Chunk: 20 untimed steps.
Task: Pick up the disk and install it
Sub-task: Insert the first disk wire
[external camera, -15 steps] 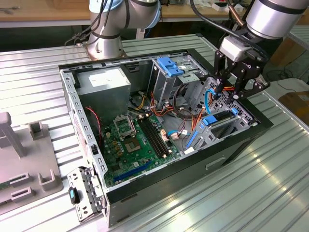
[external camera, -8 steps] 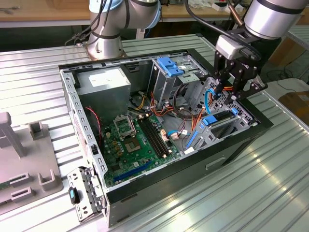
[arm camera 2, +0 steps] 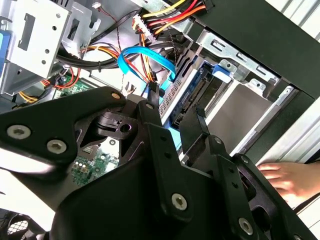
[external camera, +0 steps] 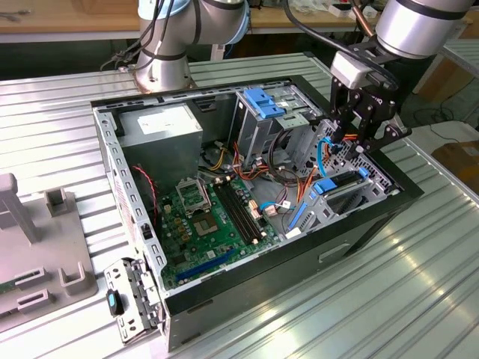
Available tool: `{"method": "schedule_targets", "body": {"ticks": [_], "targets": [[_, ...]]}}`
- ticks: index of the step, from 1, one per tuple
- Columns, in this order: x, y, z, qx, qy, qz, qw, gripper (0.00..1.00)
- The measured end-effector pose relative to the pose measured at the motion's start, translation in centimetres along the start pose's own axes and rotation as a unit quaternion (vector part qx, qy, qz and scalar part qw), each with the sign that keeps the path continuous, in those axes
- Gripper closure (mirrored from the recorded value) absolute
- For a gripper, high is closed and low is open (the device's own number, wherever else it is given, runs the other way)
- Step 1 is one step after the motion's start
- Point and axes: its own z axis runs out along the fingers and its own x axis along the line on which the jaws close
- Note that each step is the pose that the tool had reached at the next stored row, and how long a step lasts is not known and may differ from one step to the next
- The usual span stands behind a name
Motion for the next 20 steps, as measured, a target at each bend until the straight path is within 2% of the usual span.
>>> {"method": "schedule_targets", "body": {"ticks": [8,13,20], "targets": [[0.0,0.0,0.0,0.0,0.0,0.0,1.0,0.56],[-0.36,0.01,0.0,0.0,0.0,0.0,1.0,0.56],[-0.38,0.01,0.0,0.0,-0.0003,0.0,1.0,0.56]]}}
